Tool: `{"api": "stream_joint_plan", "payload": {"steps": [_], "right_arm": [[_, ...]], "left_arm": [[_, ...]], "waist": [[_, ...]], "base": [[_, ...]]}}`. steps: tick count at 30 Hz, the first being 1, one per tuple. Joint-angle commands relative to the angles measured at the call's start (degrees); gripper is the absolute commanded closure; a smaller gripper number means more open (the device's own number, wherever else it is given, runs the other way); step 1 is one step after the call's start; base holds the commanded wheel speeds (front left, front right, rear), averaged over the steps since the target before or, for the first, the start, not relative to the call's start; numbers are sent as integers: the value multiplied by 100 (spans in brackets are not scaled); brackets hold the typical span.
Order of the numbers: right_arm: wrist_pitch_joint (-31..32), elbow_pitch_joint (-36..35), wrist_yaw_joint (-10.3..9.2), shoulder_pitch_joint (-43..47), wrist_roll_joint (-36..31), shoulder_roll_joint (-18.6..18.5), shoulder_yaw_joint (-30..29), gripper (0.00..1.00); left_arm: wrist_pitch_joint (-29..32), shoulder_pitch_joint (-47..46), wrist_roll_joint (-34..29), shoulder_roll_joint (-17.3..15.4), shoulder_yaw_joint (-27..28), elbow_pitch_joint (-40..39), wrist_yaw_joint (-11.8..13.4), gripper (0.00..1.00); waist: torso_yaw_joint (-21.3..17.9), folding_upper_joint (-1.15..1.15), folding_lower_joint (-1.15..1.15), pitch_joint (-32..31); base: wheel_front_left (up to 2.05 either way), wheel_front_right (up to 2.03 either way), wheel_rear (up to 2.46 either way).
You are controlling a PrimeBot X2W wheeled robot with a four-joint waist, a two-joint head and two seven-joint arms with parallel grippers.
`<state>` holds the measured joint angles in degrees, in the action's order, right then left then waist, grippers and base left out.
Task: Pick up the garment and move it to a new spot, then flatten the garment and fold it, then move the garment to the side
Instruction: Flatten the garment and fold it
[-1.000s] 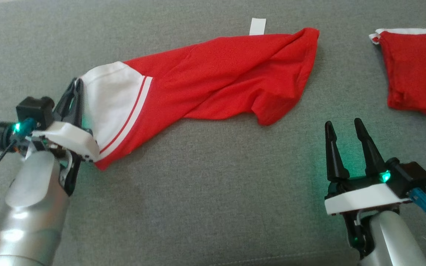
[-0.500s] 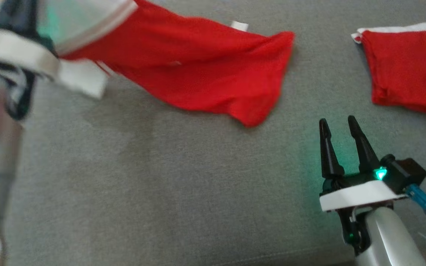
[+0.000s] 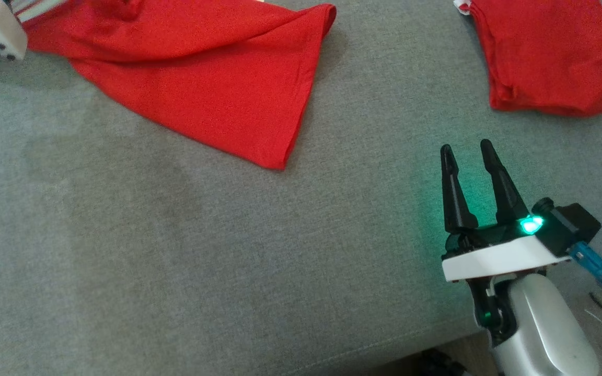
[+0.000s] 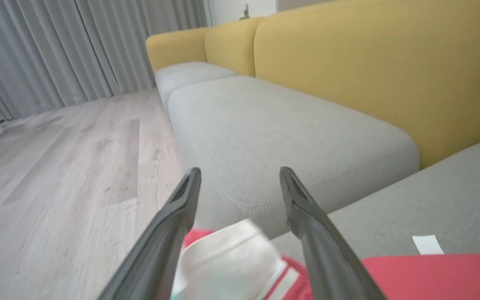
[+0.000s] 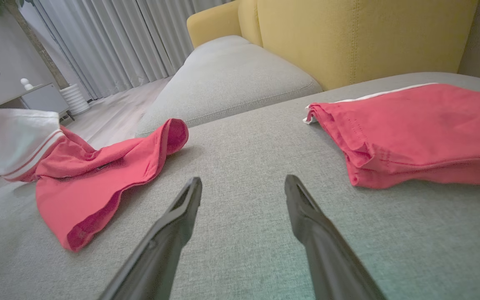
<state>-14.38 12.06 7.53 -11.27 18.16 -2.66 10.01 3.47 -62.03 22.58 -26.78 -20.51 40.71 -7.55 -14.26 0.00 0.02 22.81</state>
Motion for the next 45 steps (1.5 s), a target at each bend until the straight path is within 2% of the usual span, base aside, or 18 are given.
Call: {"api": "stream_joint_plan", "payload": {"steps": [1, 9, 16, 25, 30, 33, 37, 45], "right_arm": [[-62, -173, -4, -93, 20, -21, 131, 0], [-62, -133, -4, -69, -208, -21, 42, 0], [-62, -33, -4, 55, -486, -21, -133, 0], [-62, 134, -4, 331, -759, -21, -357, 0], [-62, 237, -4, 464, -896, -21, -457, 0], [-62, 258, -4, 414, -1085, -21, -536, 0], [45, 326, -4, 260, -1345, -21, -446, 0], [1227, 1235, -4, -597, -2270, -133, 230, 0]], "left_arm": [[-236, -425, -69, -209, 156, -136, 38, 0], [-1294, -258, -168, 33, -123, 68, 29, 0], [-1679, 786, -37, 213, -369, -288, 52, 0], [-1828, 3056, 190, 652, -333, -1397, 726, 0], [-1843, 4346, 245, 1031, -298, -2184, 1124, 0], [-1845, 4596, 177, 1144, -274, -2389, 1218, 0], [-1845, 4701, 173, 1281, -237, -2536, 1214, 0], [-1846, 4700, 40, 1504, -206, -2530, 1100, 0]], "waist": [[-9, 0, -2, 19], [424, 0, -2, -308], [1099, 0, -2, -857], [1883, 0, -2, -1409], [2210, 0, -2, -1516], [2349, 0, -2, -1498], [2477, 0, -2, -1461], [2808, 0, -2, -1279]], "base": [[0, 0, 0], [0, 0, 0], [0, 0, 0], [0, 0, 0], [0, 0, 0], [0, 0, 0], [0, 0, 0], [0, 0, 0]]}}
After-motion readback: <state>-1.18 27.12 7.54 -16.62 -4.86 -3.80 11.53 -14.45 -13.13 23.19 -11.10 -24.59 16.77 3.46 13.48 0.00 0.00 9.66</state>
